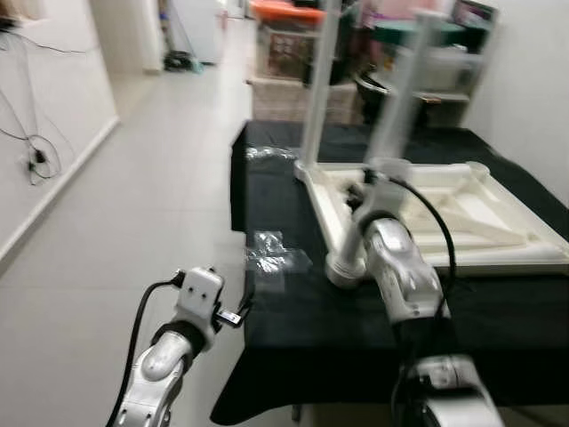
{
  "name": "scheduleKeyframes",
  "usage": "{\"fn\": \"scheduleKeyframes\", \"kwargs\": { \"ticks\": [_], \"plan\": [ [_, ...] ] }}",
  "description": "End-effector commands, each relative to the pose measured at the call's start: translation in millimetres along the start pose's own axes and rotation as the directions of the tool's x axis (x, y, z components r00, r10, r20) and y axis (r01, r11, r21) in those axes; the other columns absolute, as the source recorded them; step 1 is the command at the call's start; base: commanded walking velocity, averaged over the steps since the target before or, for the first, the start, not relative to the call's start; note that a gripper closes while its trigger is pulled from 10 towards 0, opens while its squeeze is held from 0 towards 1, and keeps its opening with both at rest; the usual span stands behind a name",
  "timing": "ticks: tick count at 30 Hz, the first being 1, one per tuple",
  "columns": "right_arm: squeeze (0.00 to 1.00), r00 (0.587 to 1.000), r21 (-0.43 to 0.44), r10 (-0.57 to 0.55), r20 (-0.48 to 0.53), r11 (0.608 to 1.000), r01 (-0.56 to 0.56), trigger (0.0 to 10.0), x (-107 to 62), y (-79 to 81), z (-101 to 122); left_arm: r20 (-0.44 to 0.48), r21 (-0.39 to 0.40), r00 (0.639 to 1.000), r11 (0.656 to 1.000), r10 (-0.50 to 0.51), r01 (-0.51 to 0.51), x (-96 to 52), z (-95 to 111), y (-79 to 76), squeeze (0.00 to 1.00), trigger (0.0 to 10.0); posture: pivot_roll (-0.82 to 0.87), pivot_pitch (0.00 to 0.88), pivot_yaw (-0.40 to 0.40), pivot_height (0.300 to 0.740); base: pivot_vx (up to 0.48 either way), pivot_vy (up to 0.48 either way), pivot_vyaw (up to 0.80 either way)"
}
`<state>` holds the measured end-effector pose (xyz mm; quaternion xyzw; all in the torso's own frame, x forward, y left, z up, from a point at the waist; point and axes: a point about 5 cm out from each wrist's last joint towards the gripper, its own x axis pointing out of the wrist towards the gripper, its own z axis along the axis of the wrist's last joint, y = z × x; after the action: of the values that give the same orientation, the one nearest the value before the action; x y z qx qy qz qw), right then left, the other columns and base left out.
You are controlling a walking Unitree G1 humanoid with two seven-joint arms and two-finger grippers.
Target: Building children table
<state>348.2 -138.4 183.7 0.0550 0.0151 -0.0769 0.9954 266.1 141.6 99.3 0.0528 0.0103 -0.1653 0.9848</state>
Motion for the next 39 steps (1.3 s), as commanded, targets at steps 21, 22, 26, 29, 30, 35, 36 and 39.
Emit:
{"fn": "scheduleKeyframes", "kwargs": {
  "ticks": [21,22,26,29,30,35,36,39],
  "plan": [
    [0.0,0.867,-0.158,0.481,-0.129,0.853,-0.497,0.0,32.5,-6.4,35.5,0.016,0.002,0.999,0.999,-0.043,0.043,6.0,3.8,-6.3,0.0,10.0,0.06,0.0,-0.104,0.74,0.0,0.0,0.0],
    [0.0,0.964,-0.123,0.249,-0.092,0.958,-0.259,0.0,42.4,-21.2,36.2,0.015,0.002,0.999,0.999,-0.041,0.041,5.5,3.7,-5.8,0.0,10.0,0.07,0.0,-0.104,0.74,0.0,0.0,0.0],
    [0.0,0.981,0.049,-0.059,-0.183,0.996,0.069,0.0,18.6,-8.0,1.9,0.015,-0.001,0.999,0.999,-0.042,0.042,5.0,3.8,-8.4,0.0,10.0,0.07,0.0,-0.104,0.74,0.0,0.0,0.0],
    [0.0,0.977,0.112,0.076,-0.198,0.992,-0.055,10.0,-1.2,24.6,-6.1,0.015,0.0,0.999,0.999,-0.044,0.044,4.9,4.0,-8.2,0.0,10.0,0.07,0.0,-0.096,0.74,0.0,0.0,0.0],
    [0.0,0.974,0.146,0.134,-0.184,0.983,-0.107,10.0,-9.7,36.0,-6.5,0.014,0.002,0.999,0.999,-0.045,0.045,4.9,4.0,-7.8,0.0,10.0,0.07,0.0,-0.096,0.74,0.0,0.0,0.0],
    [1.0,0.899,0.256,0.436,-0.031,0.873,-0.415,10.0,-18.7,52.2,11.8,0.012,0.008,0.999,0.999,-0.046,0.046,5.1,4.0,-4.6,0.0,10.0,0.07,0.0,-0.093,0.74,0.0,0.0,0.0],
    [1.0,0.899,0.256,0.436,-0.031,0.873,-0.415,10.0,-18.7,52.2,11.8,0.012,0.008,0.999,0.999,-0.046,0.046,5.1,4.0,-4.6,0.0,10.0,0.07,0.0,-0.093,0.74,0.0,0.0,0.0],
    [0.0,0.787,0.208,0.616,0.039,0.765,-0.609,10.0,-0.3,41.9,41.9,0.015,0.008,0.999,0.999,-0.045,0.045,6.4,4.5,-3.8,0.0,10.0,0.06,0.0,-0.095,0.74,0.0,0.0,0.0]
  ]
}}
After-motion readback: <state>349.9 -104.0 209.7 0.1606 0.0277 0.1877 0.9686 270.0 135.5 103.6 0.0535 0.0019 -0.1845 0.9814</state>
